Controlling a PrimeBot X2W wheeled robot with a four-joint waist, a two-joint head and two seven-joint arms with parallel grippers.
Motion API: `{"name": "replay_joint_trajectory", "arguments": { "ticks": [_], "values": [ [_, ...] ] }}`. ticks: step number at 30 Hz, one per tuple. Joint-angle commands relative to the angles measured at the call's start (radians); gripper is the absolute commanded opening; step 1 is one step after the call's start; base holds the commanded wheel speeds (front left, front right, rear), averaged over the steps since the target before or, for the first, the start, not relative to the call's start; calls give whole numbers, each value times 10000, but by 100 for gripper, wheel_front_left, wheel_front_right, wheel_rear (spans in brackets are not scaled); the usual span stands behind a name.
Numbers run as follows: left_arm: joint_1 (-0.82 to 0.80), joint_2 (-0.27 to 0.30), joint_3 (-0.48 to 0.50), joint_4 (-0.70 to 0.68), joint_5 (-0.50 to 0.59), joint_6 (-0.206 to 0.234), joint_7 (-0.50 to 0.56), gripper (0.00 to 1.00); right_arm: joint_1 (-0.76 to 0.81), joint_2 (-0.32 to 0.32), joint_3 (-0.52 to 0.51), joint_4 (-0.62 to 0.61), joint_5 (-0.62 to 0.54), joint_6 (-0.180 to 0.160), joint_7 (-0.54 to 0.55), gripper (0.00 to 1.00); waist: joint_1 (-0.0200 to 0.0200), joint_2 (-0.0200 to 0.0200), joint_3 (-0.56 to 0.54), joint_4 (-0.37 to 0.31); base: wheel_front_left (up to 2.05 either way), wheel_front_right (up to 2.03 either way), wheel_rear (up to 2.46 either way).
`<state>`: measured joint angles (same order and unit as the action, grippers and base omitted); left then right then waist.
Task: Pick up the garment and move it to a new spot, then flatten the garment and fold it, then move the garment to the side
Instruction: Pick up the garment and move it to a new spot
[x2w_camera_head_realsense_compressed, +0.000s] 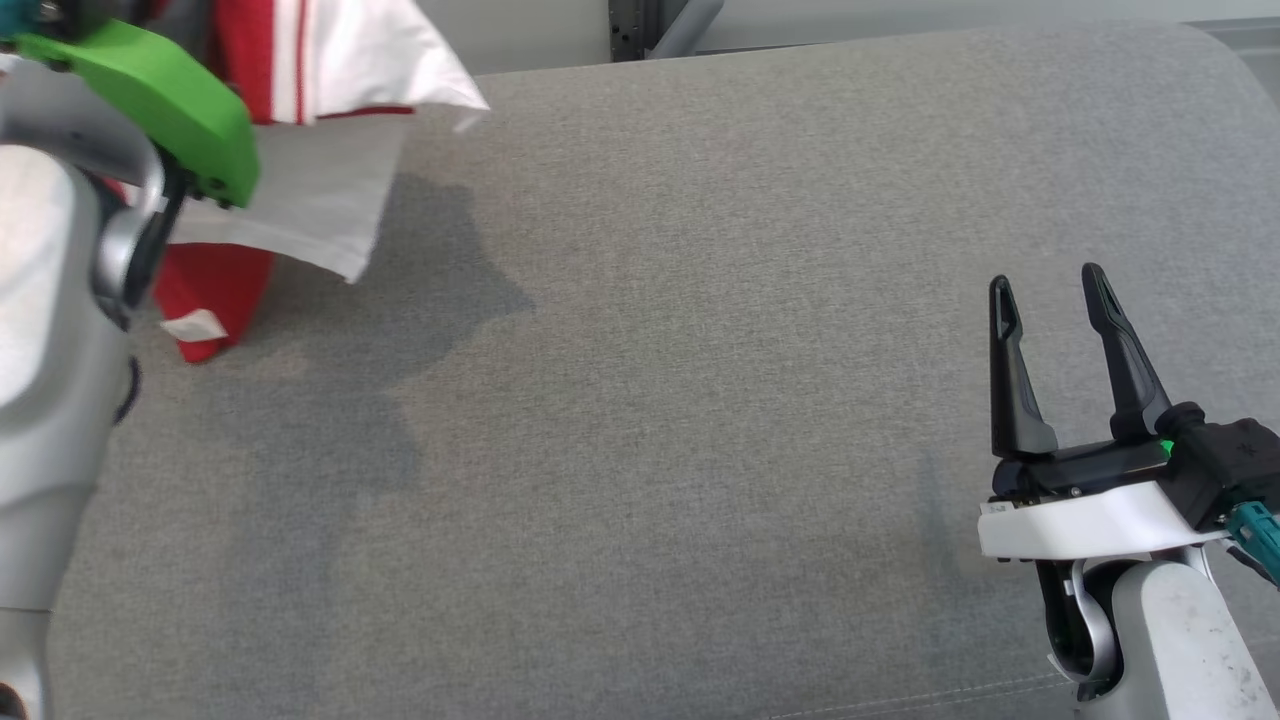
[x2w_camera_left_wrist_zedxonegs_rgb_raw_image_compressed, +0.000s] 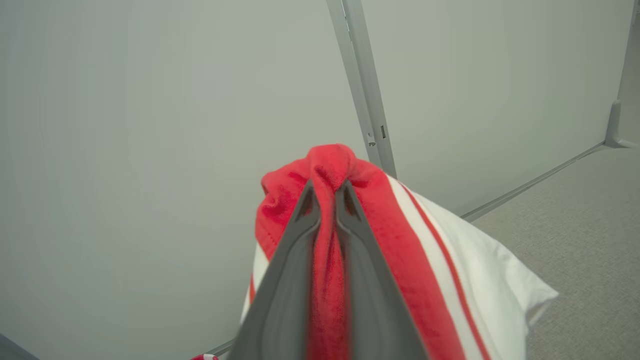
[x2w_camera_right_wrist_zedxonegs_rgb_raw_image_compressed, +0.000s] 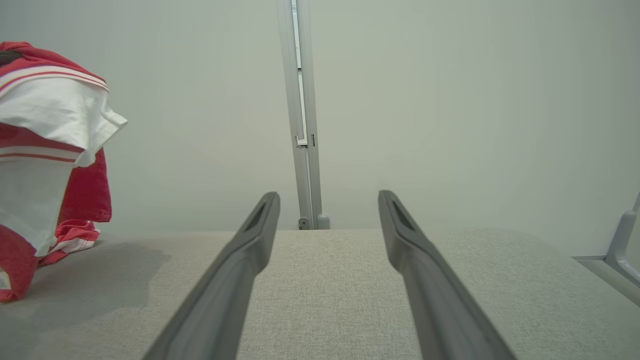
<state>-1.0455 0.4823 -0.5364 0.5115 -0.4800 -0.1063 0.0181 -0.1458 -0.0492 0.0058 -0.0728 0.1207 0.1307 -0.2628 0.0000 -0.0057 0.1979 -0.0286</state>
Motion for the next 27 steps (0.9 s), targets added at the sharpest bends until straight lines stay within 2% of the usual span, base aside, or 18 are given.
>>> {"name": "replay_joint_trajectory", "arguments": {
  "ticks": [1,3,8,14,19,27],
  "values": [
    [343,-414,-191,-430,18,157,32,0,143,-23,-38,-27,88,1,-37,100,0,57,-103,-461,0,0,0],
    [425,-611,-272,-626,-7,234,22,0,126,-25,-45,-32,114,1,-37,100,0,57,-51,-544,0,0,0],
    [804,-1595,-752,-1188,32,456,-371,0,3,-22,-66,-72,227,1,-37,100,0,57,227,-873,0,0,0],
    [653,-2672,-1349,-1265,316,562,-1051,0,-130,-23,-41,-43,322,1,-37,100,0,57,424,-1159,0,0,0],
    [443,-3359,-1633,-1210,319,548,-1349,0,-110,-22,-20,-6,387,1,-37,100,0,57,444,-1304,0,0,0],
    [1532,-3658,-1826,106,-260,377,-1493,0,-144,-23,-25,40,532,1,-37,100,0,57,563,-1303,0,0,0]
  ]
}}
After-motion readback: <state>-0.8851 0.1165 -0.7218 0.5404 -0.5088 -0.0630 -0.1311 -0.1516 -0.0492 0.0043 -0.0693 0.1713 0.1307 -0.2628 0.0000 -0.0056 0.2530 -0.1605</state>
